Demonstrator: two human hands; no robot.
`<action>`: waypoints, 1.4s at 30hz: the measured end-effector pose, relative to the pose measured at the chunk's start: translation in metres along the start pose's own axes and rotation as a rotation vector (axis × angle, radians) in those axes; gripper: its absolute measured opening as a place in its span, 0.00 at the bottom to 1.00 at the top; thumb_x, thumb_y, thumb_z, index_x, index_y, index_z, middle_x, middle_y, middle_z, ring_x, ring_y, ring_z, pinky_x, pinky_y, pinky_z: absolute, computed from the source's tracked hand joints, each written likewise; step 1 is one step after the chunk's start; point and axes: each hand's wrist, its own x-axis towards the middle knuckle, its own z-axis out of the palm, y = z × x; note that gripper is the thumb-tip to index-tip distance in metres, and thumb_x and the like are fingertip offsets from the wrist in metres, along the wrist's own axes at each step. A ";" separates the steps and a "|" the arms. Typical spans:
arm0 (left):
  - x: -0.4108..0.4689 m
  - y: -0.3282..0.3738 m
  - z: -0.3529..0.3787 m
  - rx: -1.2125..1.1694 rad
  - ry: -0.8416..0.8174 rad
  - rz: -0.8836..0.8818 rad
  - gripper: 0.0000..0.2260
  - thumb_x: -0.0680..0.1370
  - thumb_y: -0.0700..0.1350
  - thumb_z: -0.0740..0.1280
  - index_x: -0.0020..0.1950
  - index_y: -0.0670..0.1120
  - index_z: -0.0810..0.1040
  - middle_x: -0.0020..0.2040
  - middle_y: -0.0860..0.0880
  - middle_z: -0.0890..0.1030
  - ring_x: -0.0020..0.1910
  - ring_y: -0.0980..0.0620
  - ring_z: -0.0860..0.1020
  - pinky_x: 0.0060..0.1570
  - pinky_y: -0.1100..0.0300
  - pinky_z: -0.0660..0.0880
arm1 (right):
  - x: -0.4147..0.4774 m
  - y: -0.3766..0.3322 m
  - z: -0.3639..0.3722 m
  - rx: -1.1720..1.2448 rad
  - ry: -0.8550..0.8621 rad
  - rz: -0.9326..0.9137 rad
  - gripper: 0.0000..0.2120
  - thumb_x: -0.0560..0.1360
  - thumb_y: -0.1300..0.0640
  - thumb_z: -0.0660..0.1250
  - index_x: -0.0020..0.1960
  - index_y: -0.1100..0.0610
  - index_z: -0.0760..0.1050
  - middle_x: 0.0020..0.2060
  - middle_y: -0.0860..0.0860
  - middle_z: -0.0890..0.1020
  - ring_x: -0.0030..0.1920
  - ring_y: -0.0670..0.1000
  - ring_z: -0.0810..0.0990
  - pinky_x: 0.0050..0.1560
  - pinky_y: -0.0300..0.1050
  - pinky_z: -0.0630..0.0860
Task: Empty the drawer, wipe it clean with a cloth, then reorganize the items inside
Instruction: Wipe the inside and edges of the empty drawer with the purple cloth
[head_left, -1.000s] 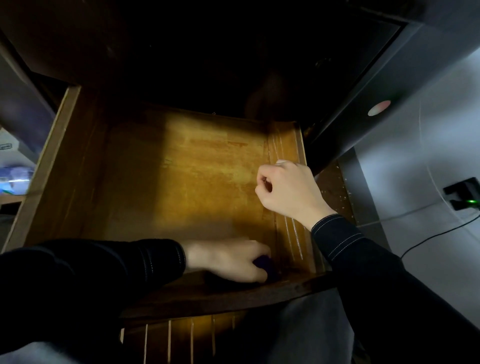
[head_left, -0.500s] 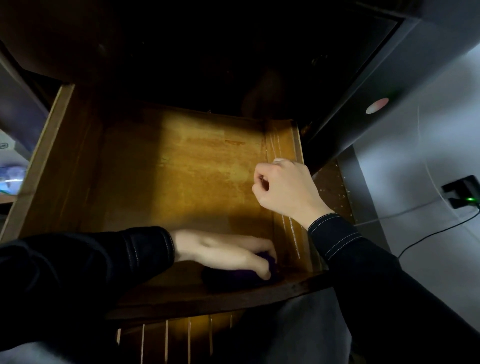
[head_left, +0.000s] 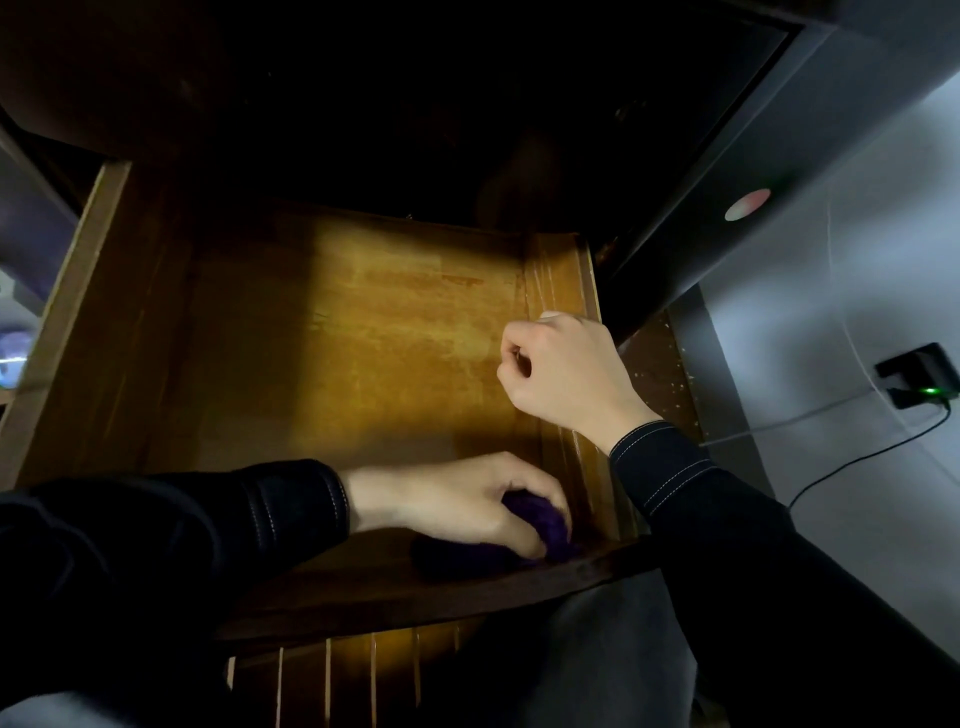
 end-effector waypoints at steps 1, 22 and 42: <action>0.003 -0.004 0.003 0.071 0.029 -0.033 0.10 0.77 0.35 0.69 0.58 0.42 0.81 0.50 0.49 0.81 0.49 0.53 0.79 0.55 0.54 0.76 | 0.000 0.000 0.000 0.000 -0.002 0.000 0.06 0.73 0.54 0.65 0.39 0.51 0.78 0.30 0.45 0.78 0.39 0.47 0.75 0.37 0.42 0.73; 0.003 0.013 0.002 0.069 -0.022 -0.070 0.10 0.77 0.35 0.69 0.57 0.43 0.81 0.52 0.48 0.82 0.50 0.54 0.79 0.53 0.59 0.76 | 0.000 -0.001 -0.003 0.002 -0.023 -0.005 0.06 0.75 0.54 0.64 0.41 0.51 0.78 0.32 0.46 0.78 0.40 0.47 0.76 0.39 0.44 0.76; -0.010 0.027 -0.007 0.120 -0.084 0.093 0.10 0.74 0.28 0.68 0.53 0.36 0.81 0.49 0.44 0.82 0.46 0.56 0.80 0.47 0.67 0.74 | 0.000 -0.001 -0.004 0.015 -0.002 0.008 0.06 0.74 0.54 0.64 0.41 0.52 0.79 0.32 0.47 0.79 0.40 0.49 0.77 0.38 0.45 0.75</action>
